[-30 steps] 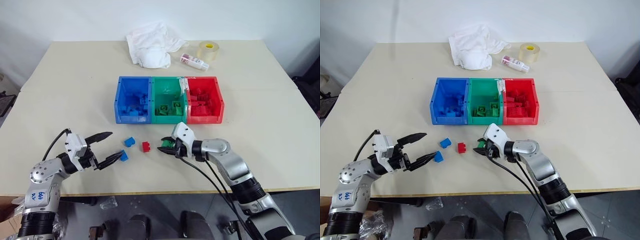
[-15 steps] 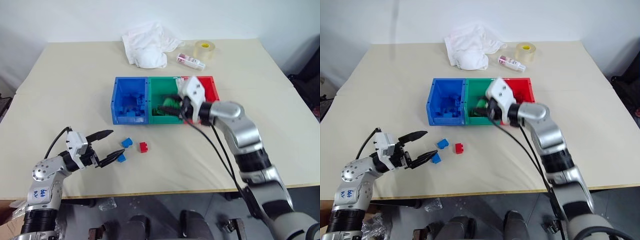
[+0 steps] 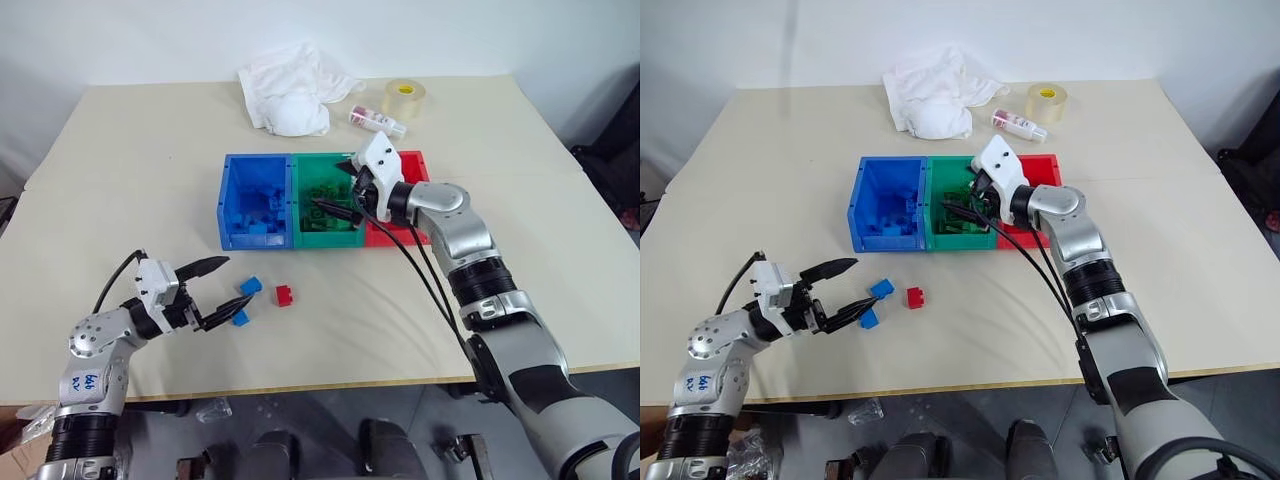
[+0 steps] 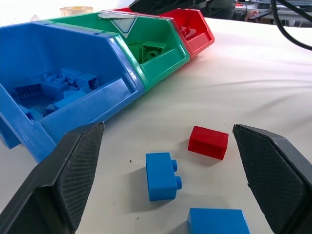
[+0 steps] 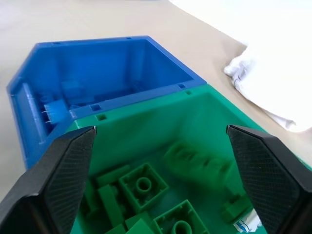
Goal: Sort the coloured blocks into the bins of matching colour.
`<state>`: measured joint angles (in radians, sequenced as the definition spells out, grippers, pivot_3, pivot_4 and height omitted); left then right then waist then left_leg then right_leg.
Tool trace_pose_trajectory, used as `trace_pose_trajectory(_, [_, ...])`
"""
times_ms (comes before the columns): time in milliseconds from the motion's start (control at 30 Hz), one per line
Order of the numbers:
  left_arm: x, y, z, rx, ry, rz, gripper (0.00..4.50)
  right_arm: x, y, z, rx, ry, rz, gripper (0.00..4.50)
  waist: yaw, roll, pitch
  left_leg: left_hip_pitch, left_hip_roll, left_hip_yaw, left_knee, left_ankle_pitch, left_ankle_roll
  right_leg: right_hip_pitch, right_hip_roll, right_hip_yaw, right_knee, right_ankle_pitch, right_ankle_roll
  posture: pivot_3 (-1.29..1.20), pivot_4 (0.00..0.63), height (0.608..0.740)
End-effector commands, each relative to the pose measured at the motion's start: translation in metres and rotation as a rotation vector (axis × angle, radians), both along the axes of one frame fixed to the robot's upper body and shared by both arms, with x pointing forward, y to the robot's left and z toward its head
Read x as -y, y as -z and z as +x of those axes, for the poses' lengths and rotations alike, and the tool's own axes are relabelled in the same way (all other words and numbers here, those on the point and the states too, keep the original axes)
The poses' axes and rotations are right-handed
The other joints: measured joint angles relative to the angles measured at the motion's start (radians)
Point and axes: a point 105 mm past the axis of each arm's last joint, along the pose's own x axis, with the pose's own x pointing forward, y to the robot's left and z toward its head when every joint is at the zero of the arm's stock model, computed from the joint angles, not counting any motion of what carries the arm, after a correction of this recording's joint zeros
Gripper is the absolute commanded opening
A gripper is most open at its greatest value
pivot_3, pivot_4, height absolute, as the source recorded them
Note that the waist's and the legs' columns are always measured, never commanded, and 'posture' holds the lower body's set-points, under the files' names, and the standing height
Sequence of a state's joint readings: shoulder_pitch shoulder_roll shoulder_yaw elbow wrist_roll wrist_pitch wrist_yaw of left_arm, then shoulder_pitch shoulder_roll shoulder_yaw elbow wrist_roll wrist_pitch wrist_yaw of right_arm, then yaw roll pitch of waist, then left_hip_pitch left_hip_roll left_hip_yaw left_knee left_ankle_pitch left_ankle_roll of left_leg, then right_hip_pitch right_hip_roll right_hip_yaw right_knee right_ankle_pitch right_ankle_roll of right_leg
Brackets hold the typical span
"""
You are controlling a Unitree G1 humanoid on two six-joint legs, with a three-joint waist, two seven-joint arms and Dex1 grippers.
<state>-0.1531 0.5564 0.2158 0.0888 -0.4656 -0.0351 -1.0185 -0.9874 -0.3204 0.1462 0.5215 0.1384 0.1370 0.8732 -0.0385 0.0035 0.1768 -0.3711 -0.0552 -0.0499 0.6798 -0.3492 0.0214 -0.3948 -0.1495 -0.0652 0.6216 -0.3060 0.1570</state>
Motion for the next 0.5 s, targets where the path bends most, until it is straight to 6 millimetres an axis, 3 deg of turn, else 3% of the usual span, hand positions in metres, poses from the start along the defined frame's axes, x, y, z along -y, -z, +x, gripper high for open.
trace_pose_trajectory(33, [0.0,-0.008,0.0,0.043,0.001,-0.001,4.5,0.008,-0.01,-0.033,0.048,-0.149,0.005,4.49,0.006,0.0,0.0,0.0,0.0,0.0,0.0,0.0,0.0,0.0,0.0,0.0,0.0,0.0,0.0,0.0,0.15,0.74])
trace_pose_trajectory(267, [-0.013,-0.008,-0.01,0.038,-0.034,0.019,4.5,0.052,0.017,-0.098,-0.092,-0.345,-0.07,4.49,0.014,0.0,0.0,-0.001,0.0,0.0,0.002,0.0,0.0,0.001,0.0,0.0,-0.002,0.0,0.0,0.0,0.15,0.74])
trace_pose_trajectory(333, [-0.023,-0.006,-0.019,0.022,-0.06,0.041,4.5,0.074,0.031,-0.113,-0.169,-0.347,-0.119,4.49,0.013,0.0,0.0,-0.001,0.001,0.0,0.001,0.0,0.0,0.001,0.0,0.0,-0.003,0.0,0.0,0.0,0.15,0.74])
trace_pose_trajectory(500, [-0.051,-0.004,-0.042,-0.005,-0.131,0.093,4.5,0.112,0.055,-0.129,-0.301,-0.274,-0.187,4.49,0.013,0.0,0.0,-0.001,0.003,0.003,-0.001,-0.001,0.0,0.003,0.0,0.0,-0.01,0.0,0.0,0.0,0.15,0.74])
